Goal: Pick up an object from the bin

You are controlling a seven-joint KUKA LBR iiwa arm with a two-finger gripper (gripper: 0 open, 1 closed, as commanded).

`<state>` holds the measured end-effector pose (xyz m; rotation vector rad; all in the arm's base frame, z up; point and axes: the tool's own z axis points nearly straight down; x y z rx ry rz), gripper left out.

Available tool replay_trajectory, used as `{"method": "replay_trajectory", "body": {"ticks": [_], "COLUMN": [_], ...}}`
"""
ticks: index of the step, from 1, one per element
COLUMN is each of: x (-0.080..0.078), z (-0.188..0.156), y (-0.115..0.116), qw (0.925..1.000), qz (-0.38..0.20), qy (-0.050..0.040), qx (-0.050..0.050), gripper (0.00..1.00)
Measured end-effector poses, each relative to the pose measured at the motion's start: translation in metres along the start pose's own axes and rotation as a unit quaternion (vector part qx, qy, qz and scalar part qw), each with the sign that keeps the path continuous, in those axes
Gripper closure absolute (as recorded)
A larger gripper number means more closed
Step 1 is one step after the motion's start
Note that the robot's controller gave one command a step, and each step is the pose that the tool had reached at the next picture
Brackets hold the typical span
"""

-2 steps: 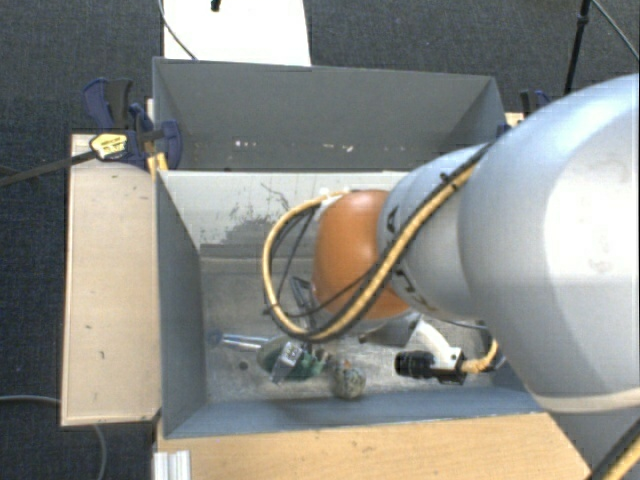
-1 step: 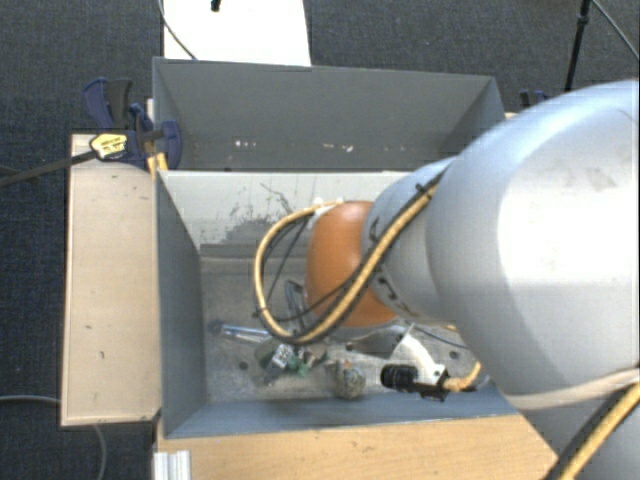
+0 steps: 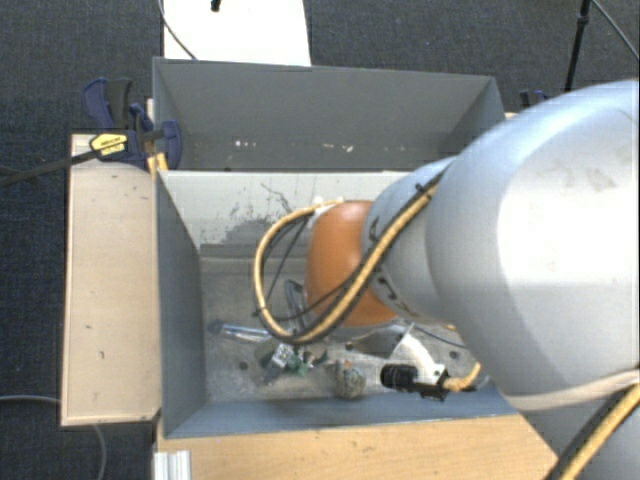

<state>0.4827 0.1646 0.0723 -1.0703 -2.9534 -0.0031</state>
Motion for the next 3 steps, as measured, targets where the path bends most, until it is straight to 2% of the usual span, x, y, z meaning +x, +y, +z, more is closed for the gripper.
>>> {"method": "replay_trajectory", "body": {"ticks": [1, 2, 3], "x": [-0.003, -0.004, -0.005], "z": [-0.003, -0.039, -0.055], "y": [0.002, 0.003, 0.003], "qw": [1.0000, 1.0000, 1.0000], "qz": [0.001, -0.001, -0.002], "qy": [-0.0043, -0.0012, -0.0012], "qx": [-0.004, -0.001, 0.000], "gripper": [1.00, 1.00, 1.00]}}
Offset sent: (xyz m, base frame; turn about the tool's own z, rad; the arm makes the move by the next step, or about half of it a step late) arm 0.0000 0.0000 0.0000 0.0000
